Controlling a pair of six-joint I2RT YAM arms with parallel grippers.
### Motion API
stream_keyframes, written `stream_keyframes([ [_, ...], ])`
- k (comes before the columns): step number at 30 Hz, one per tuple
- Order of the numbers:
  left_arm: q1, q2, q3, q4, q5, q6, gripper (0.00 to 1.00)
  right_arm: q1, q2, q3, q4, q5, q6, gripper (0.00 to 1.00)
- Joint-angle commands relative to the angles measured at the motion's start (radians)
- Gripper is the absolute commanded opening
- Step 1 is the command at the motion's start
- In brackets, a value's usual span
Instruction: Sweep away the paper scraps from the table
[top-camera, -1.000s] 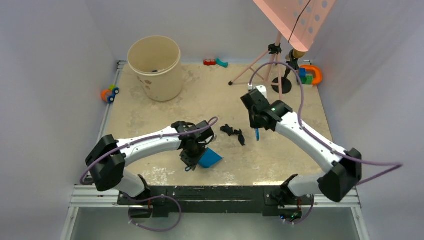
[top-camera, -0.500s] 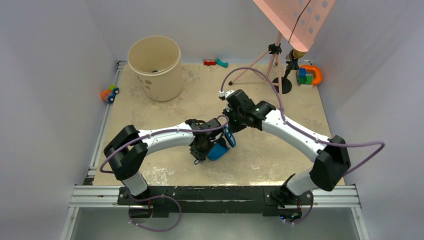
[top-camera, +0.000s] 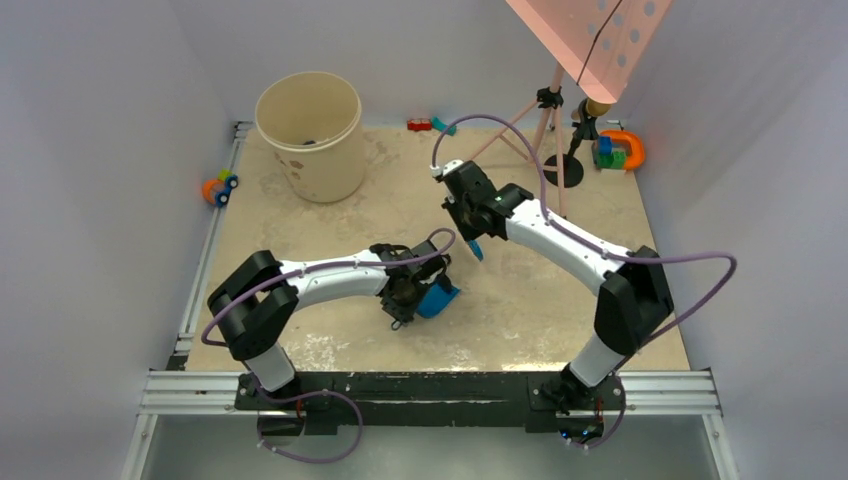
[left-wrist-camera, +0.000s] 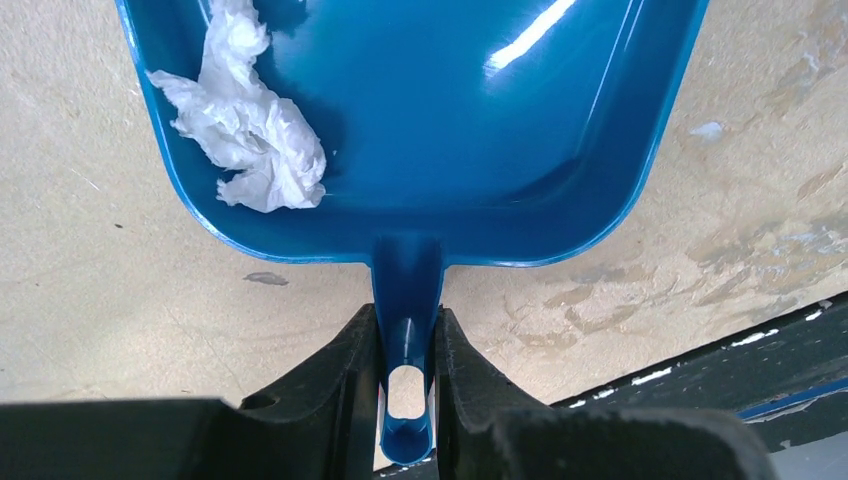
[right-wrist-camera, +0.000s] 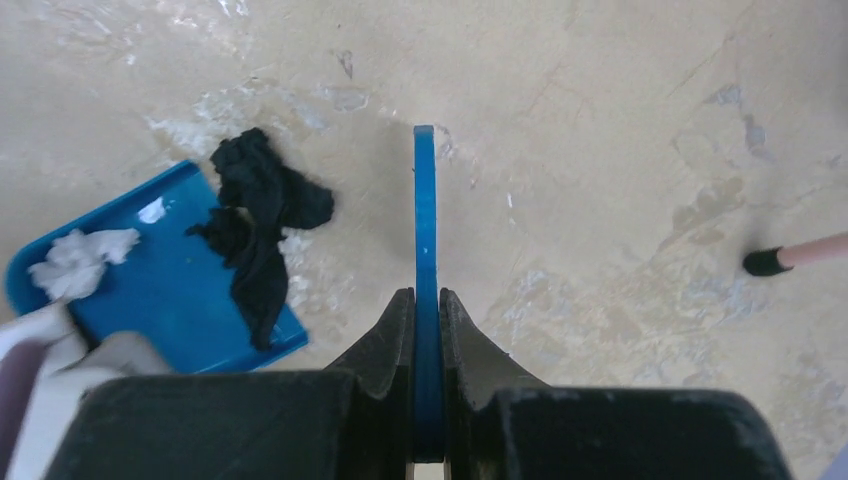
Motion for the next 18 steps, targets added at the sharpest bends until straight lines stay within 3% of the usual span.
stream_keyframes([
  [1, 0.002, 0.0, -0.012, 0.011, -0.007, -0.104, 0.04, -0.001, 0.077, 0.055, 0.129, 0.023, -0.182, 0.0],
  [5, 0.004, -0.001, -0.028, 0.044, 0.004, -0.156, 0.04, 0.0, 0.143, 0.074, 0.142, -0.242, -0.264, 0.0],
  [10, 0.005, 0.011, -0.037, 0.075, 0.005, -0.153, 0.04, 0.003, 0.238, 0.135, -0.041, -0.615, -0.389, 0.0],
  [14, 0.005, 0.016, -0.047, 0.102, -0.011, -0.142, 0.04, 0.002, 0.273, 0.126, -0.156, -0.784, -0.419, 0.0],
  [18, 0.003, 0.004, -0.074, 0.145, -0.056, -0.134, 0.04, -0.016, 0.225, 0.088, -0.153, -0.89, -0.376, 0.0],
])
